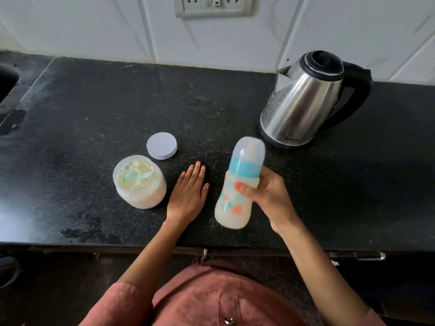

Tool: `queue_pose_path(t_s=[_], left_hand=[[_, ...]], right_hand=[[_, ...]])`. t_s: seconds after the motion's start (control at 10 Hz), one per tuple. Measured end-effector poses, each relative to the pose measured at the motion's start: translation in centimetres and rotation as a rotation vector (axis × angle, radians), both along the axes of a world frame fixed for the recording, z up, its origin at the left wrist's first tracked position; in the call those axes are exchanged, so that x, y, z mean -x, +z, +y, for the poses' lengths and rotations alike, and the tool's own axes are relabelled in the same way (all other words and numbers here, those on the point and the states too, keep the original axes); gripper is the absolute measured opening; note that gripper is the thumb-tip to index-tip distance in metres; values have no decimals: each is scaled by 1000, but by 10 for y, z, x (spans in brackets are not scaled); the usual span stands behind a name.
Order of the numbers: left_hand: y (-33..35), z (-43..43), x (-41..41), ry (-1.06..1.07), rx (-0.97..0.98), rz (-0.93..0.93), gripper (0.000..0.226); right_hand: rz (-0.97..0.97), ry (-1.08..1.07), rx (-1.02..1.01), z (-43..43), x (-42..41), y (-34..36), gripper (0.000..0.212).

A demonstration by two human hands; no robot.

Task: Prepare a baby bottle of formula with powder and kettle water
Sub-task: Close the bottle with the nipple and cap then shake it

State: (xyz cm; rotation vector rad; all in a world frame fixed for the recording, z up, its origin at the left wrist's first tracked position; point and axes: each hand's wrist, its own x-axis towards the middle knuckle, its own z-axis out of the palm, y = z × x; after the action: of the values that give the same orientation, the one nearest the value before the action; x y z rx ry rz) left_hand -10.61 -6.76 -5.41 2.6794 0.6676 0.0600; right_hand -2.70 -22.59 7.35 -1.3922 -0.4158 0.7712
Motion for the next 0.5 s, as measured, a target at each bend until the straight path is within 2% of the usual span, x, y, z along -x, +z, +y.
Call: queue_pose_path(t_s=[0.1, 0.2, 0.3, 0.4, 0.5], left_hand=[[2, -1, 0, -7, -20, -2, 53], [1, -2, 1, -12, -35, -2, 53], [0, 0, 1, -9, -18, 15, 53], [0, 0, 0, -13, -26, 15, 55], [-1, -1, 0, -19, -44, -3, 74]], right_hand=[[248, -295, -147, 3, -14, 2, 43], [264, -323, -135, 5, -12, -2, 39], [46, -37, 24, -3, 2, -6, 40], [92, -107, -50, -6, -6, -3, 53], [333, -403, -232, -2, -18, -2, 54]])
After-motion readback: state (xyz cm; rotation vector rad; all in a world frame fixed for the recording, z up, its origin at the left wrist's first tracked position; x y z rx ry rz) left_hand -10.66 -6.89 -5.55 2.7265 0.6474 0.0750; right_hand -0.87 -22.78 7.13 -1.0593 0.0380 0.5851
